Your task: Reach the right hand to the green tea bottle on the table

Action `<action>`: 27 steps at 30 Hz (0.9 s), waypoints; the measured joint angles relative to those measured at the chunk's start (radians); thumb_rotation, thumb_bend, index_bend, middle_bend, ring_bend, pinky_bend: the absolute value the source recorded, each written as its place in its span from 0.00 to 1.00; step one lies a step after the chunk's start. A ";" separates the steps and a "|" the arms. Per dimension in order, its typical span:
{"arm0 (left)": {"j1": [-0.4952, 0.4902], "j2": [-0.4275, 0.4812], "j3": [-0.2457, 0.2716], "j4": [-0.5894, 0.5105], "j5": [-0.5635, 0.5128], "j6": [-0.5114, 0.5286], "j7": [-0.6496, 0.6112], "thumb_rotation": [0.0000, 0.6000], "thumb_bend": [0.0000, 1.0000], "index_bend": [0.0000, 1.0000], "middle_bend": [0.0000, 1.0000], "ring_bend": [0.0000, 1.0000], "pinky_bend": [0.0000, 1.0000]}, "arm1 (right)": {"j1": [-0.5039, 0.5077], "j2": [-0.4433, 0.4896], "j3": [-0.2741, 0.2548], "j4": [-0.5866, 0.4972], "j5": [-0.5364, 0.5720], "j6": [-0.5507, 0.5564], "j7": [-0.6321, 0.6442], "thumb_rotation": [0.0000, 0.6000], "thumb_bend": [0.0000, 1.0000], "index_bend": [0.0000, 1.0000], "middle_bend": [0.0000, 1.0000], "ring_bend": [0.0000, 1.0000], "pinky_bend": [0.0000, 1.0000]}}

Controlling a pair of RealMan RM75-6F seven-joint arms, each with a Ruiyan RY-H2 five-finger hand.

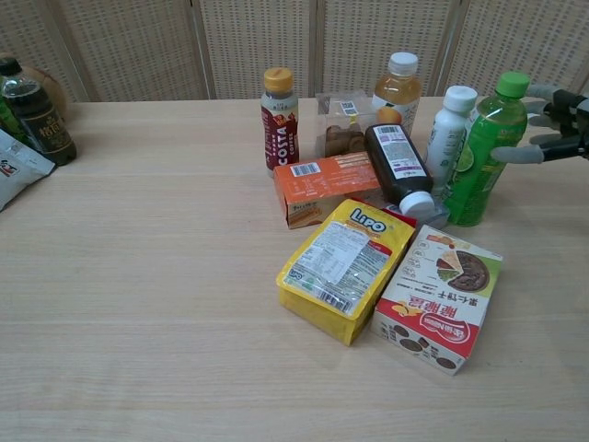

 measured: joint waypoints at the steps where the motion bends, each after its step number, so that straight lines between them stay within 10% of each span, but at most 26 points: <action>1: 0.000 0.001 -0.001 0.000 -0.003 0.001 -0.001 1.00 0.00 0.03 0.00 0.00 0.00 | 0.003 -0.010 0.003 0.002 0.001 0.002 -0.003 1.00 0.00 0.00 0.00 0.00 0.00; 13: 0.001 0.013 -0.007 0.009 -0.029 -0.002 -0.036 1.00 0.00 0.03 0.00 0.00 0.00 | 0.023 -0.145 0.052 0.102 0.030 0.073 -0.025 1.00 0.00 0.00 0.01 0.00 0.00; 16: 0.001 0.014 -0.006 0.009 -0.027 -0.002 -0.037 1.00 0.00 0.03 0.00 0.00 0.00 | 0.025 -0.184 0.069 0.139 0.035 0.119 -0.030 1.00 0.00 0.06 0.23 0.09 0.02; 20: 0.001 0.013 -0.006 0.009 -0.027 -0.003 -0.036 1.00 0.00 0.03 0.00 0.00 0.00 | 0.029 -0.255 0.106 0.204 0.044 0.196 -0.030 1.00 0.00 0.28 0.60 0.41 0.33; 27: 0.000 0.016 -0.007 0.009 -0.028 -0.002 -0.044 1.00 0.00 0.03 0.00 0.00 0.00 | 0.040 -0.326 0.130 0.286 0.036 0.242 -0.017 1.00 0.00 0.54 0.82 0.66 0.69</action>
